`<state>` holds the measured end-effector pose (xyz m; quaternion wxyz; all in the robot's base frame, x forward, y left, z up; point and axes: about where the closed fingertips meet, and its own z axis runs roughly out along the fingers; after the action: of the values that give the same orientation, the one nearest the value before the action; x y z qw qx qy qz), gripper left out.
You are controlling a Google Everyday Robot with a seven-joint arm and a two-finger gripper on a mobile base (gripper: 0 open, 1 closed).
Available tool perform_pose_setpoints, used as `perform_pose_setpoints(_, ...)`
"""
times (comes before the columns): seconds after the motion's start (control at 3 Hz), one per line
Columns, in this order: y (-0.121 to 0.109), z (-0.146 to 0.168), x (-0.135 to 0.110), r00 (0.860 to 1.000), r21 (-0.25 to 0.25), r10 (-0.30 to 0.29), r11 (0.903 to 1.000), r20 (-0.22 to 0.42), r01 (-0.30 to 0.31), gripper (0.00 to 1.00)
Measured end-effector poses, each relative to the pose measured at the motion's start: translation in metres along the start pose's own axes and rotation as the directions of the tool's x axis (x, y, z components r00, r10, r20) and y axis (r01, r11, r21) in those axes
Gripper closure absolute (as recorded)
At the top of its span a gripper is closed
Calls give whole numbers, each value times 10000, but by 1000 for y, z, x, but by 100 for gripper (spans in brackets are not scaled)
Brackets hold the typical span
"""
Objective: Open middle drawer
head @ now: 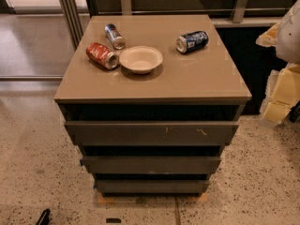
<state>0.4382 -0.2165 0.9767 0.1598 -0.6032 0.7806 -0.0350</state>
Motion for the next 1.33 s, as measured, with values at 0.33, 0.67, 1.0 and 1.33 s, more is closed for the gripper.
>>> perform_pose_setpoints(0.33,0,0,0,10000,0,1,10000,1,-1,0)
perform_pose_setpoints(0.67,1,8,3,9995,-4,106,9999,290,-106,0)
perform_pose_setpoints(1.0,20,41,16,9826,-370,1500,9885,1093,-1468,0)
perform_pose_setpoints(1.33,56,93,30,9039,-1033,3901,9204,1752,-3772,0)
